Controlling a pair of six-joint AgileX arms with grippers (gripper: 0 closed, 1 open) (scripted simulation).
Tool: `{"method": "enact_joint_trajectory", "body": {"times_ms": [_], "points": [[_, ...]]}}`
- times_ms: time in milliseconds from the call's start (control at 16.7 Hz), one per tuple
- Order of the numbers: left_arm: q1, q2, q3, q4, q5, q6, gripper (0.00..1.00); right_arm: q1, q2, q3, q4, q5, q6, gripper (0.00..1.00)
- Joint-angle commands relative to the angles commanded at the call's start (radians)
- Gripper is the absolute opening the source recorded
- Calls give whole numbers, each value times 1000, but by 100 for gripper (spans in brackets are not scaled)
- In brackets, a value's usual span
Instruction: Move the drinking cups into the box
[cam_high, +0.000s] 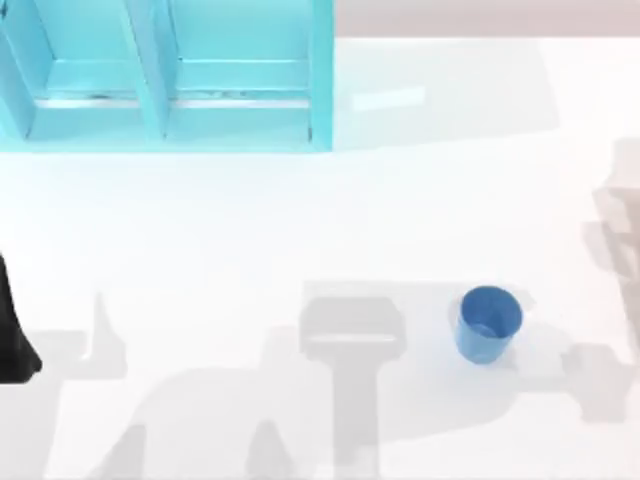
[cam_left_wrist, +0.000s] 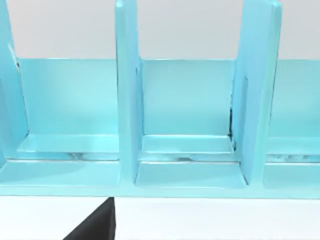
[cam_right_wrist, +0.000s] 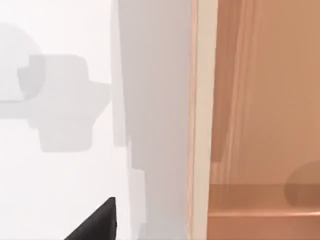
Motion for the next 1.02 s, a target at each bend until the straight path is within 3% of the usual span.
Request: {"method": "enact_joint_trajectory", "body": {"times_ms": [300, 480, 1020], "points": [[0, 0, 0, 0, 0, 0, 100, 376, 91, -11, 108, 6, 374, 100], [0, 0, 0, 0, 0, 0, 100, 523, 123, -20, 161, 7, 517, 100], [0, 0, 0, 0, 0, 0, 100, 571, 134, -37, 198, 5, 565, 100]]}}
